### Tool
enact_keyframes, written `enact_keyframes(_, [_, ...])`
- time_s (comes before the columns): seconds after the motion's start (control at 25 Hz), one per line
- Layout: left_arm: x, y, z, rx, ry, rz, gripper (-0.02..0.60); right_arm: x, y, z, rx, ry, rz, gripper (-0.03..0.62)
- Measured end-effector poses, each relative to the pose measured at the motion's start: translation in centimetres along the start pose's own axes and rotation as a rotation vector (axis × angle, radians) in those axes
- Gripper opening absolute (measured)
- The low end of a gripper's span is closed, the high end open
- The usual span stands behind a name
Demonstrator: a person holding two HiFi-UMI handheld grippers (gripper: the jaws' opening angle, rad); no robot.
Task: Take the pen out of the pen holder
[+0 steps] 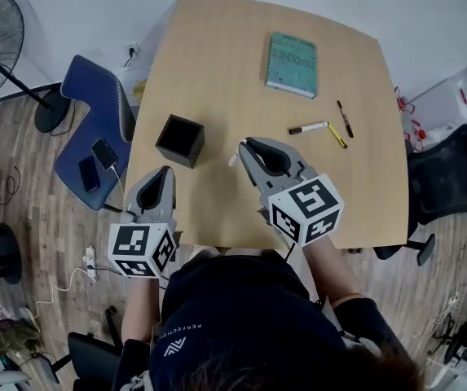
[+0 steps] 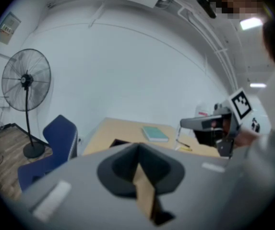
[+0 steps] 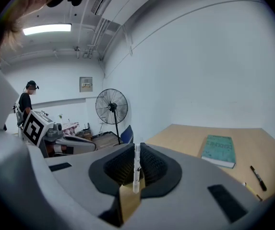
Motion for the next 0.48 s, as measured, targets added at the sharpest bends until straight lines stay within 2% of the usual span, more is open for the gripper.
enact_keyframes(0.48, [-0.4, -1.2, -0.6, 0.009, 0.010, 0.033, 0.006, 1.5, -3.4, -0.8, -0.064, -0.029, 0.039, 0.032])
Point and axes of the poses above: the fingertips, and each gripper's own axes: x backward along the fingers, z to its left, y out of its top, the point moved 8 cm from there along x, backward along the fingers, and after that the axes turned 2 degrees about -y, right-handed, at the moved point
